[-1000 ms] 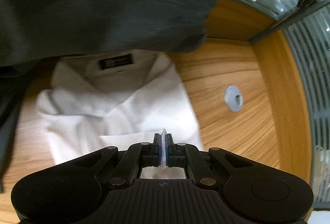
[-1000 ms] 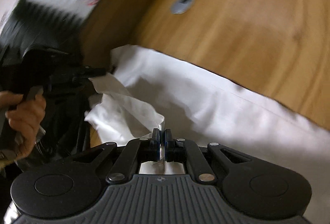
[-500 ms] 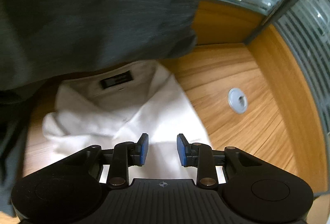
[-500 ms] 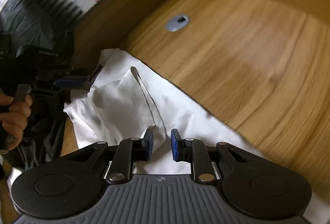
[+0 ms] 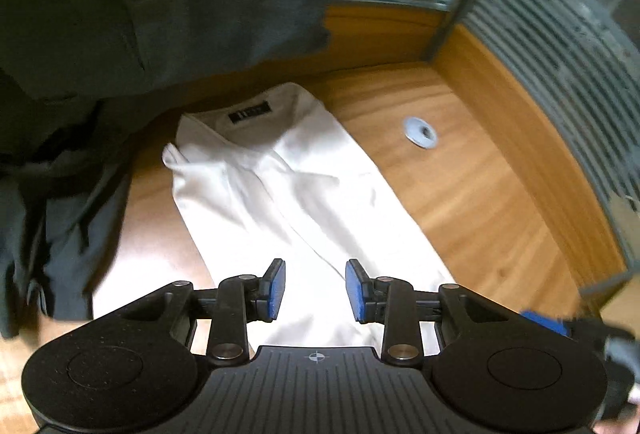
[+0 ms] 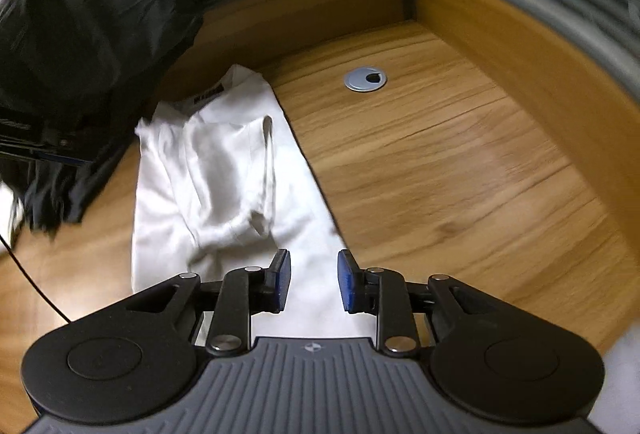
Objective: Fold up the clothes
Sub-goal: 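Open both grippers and lift them off the folded shirt strip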
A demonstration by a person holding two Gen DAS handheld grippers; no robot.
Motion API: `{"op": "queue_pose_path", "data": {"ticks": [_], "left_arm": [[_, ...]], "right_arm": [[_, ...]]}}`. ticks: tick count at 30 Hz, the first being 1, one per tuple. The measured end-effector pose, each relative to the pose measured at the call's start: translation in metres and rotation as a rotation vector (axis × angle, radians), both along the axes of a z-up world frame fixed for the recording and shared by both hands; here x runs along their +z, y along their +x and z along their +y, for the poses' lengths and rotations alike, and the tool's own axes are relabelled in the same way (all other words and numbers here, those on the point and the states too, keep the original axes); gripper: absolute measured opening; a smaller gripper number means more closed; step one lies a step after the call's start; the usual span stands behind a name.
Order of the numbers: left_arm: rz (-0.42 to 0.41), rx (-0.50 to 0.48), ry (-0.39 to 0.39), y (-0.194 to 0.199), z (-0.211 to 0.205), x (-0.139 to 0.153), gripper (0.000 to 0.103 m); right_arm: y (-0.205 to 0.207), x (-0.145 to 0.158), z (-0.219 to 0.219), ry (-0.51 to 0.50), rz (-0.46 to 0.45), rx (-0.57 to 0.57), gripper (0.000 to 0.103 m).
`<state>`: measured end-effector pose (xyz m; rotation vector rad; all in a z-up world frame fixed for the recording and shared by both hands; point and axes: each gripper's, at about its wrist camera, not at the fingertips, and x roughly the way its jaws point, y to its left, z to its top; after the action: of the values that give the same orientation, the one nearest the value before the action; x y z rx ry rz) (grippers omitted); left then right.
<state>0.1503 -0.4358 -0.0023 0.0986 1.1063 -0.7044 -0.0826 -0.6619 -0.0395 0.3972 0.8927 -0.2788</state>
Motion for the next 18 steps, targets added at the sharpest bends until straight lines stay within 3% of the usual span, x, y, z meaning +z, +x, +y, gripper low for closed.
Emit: {"op": "queue_pose_path", "data": {"ticks": [3,8,18], "left_arm": [[-0.017,-0.023,-0.013,-0.032,0.008,0.004,0.036],[-0.028,-0.020,-0.030,-0.082,0.018,0.007,0.037],[-0.052,0.137,-0.028,-0.222,0.028,-0.008,0.038]], "right_arm": [[-0.022,0.008,-0.004,-0.034,0.022,0.027,0.031],[-0.058,0.006,-0.019,0.000,0.030,0.103,0.033],[-0.113,-0.011,-0.043,-0.021,0.054,0.456,0.040]]}}
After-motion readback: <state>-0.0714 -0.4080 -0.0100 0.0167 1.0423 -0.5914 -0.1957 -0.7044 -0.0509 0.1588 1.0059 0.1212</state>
